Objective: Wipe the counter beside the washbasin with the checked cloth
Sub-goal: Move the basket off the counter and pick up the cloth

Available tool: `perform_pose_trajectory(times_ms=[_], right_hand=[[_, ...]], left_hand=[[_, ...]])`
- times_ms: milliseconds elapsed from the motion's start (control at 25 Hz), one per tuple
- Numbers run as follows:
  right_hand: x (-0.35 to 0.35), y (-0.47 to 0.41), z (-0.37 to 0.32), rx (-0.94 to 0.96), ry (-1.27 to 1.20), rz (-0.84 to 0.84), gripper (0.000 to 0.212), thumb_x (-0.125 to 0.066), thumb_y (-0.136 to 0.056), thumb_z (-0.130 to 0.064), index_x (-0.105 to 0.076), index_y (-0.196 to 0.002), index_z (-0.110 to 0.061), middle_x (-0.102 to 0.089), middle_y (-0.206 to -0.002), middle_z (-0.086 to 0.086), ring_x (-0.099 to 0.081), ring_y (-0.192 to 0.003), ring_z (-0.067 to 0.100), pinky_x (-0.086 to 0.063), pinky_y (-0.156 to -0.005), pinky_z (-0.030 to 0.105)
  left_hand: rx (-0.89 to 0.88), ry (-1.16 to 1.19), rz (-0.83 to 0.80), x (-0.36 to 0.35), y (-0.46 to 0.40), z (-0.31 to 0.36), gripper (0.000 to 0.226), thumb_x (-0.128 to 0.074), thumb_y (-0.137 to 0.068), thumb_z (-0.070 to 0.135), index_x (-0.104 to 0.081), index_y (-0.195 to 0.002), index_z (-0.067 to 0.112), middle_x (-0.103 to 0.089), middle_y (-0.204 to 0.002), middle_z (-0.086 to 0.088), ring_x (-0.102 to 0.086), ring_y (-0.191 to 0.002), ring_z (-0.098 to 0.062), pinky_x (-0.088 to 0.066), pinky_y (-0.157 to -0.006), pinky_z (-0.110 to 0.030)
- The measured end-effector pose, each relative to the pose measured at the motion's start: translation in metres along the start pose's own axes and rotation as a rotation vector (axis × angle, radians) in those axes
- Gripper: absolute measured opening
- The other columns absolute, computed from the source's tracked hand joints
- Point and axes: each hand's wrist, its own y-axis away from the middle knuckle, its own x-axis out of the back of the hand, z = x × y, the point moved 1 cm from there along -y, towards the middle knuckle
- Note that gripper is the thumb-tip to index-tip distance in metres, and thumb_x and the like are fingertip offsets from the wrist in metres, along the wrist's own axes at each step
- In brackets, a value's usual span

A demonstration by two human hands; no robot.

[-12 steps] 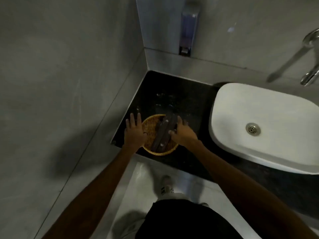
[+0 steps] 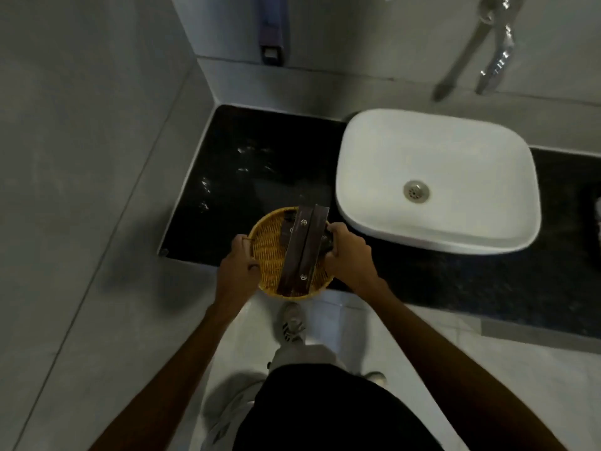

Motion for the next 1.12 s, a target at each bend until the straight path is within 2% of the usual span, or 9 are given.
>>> perform_pose_trajectory(times_ms=[160, 280, 360, 440, 600, 680, 760, 920, 1120], right_hand=[[0.049, 0.073, 0.101, -0.098, -0.011, 0.057, 0.036, -0.065, -0.089, -0.013, -0.057, -0.123, -0.022, -0.062, -0.088, -0.013, -0.066, -0.081, 0.013, -0.047, -0.067, 0.022], [0.082, 0.107, 0.171, -0.245, -0.018, 0.039, 0.042, -0.065, -0.090, -0.008, -0.053, -0.129, -0.019, -0.064, -0.092, -0.008, -0.066, -0.080, 0.010, -0.045, -0.061, 0.017], [0.098, 0.111, 0.197, -0.339, -0.040, 0.018, 0.049, -0.065, -0.089, -0.008, -0.051, -0.135, -0.018, -0.070, -0.111, 0.006, -0.070, -0.096, 0.022, -0.059, -0.078, 0.032], [0.109, 0.109, 0.215, -0.363, -0.042, 0.028, 0.056, -0.065, -0.090, -0.013, -0.048, -0.142, -0.015, -0.068, -0.126, 0.015, -0.067, -0.116, 0.037, -0.056, -0.101, 0.049], [0.116, 0.109, 0.237, -0.362, -0.246, 0.045, 0.076, -0.065, -0.098, -0.034, -0.028, -0.160, -0.011, -0.055, -0.151, 0.022, -0.057, -0.136, 0.042, -0.049, -0.113, 0.052], [0.135, 0.116, 0.268, -0.344, -0.234, 0.166, 0.076, -0.059, -0.101, -0.040, -0.024, -0.162, -0.013, -0.047, -0.159, 0.020, -0.049, -0.146, 0.039, -0.045, -0.118, 0.053], [0.166, 0.121, 0.313, -0.292, 0.018, 0.384, 0.075, -0.058, -0.101, -0.041, -0.024, -0.163, -0.014, -0.034, -0.168, 0.019, -0.031, -0.157, 0.038, -0.034, -0.125, 0.057], [0.254, 0.122, 0.408, -0.392, 0.345, 0.533, 0.080, -0.051, -0.102, -0.042, -0.014, -0.167, -0.015, -0.008, -0.176, 0.018, -0.005, -0.164, 0.039, -0.005, -0.129, 0.058], [0.377, 0.089, 0.516, -0.548, 0.207, 0.486, 0.079, -0.048, -0.106, -0.035, -0.006, -0.167, -0.007, -0.009, -0.175, 0.023, -0.009, -0.163, 0.043, -0.012, -0.133, 0.053]], left_hand=[[-0.089, 0.014, -0.155, -0.078, 0.062, 0.051, 0.035, -0.061, -0.093, 0.010, -0.039, -0.112, 0.029, -0.049, -0.087, 0.020, -0.051, -0.073, 0.005, -0.037, -0.057, -0.016], [-0.154, -0.038, -0.250, -0.142, 0.080, 0.094, 0.026, -0.062, -0.095, 0.014, -0.045, -0.111, 0.027, -0.059, -0.094, 0.013, -0.059, -0.077, -0.002, -0.041, -0.059, -0.016], [-0.161, -0.101, -0.263, -0.172, 0.077, 0.121, 0.019, -0.058, -0.096, 0.014, -0.050, -0.112, 0.018, -0.067, -0.103, -0.002, -0.067, -0.089, -0.023, -0.053, -0.069, -0.033], [-0.132, -0.170, -0.236, -0.193, 0.071, 0.142, 0.024, -0.057, -0.095, 0.010, -0.054, -0.119, 0.011, -0.070, -0.113, -0.016, -0.067, -0.104, -0.039, -0.054, -0.086, -0.042], [0.039, -0.193, -0.039, -0.215, 0.088, 0.157, 0.055, -0.054, -0.102, 0.018, -0.038, -0.154, 0.005, -0.045, -0.156, -0.025, -0.043, -0.145, -0.046, -0.040, -0.114, -0.053], [-0.192, -0.274, 0.158, -0.233, 0.112, 0.179, 0.062, -0.052, -0.103, 0.026, -0.034, -0.159, 0.004, -0.032, -0.166, -0.022, -0.023, -0.156, -0.044, -0.028, -0.125, -0.057], [-0.517, -0.313, 0.217, -0.265, 0.128, 0.216, 0.061, -0.049, -0.103, 0.031, -0.036, -0.158, 0.008, -0.034, -0.167, -0.018, -0.022, -0.158, -0.039, -0.025, -0.128, -0.054], [-0.827, -0.336, -0.007, -0.372, 0.138, 0.333, 0.067, -0.044, -0.105, 0.040, -0.029, -0.161, 0.008, -0.027, -0.170, -0.019, -0.019, -0.159, -0.040, -0.021, -0.129, -0.050], [-0.852, -0.447, -0.404, -0.517, 0.110, 0.492, 0.076, -0.039, -0.108, 0.042, -0.003, -0.166, 0.008, 0.003, -0.175, -0.015, 0.009, -0.162, -0.033, -0.001, -0.134, -0.047]])
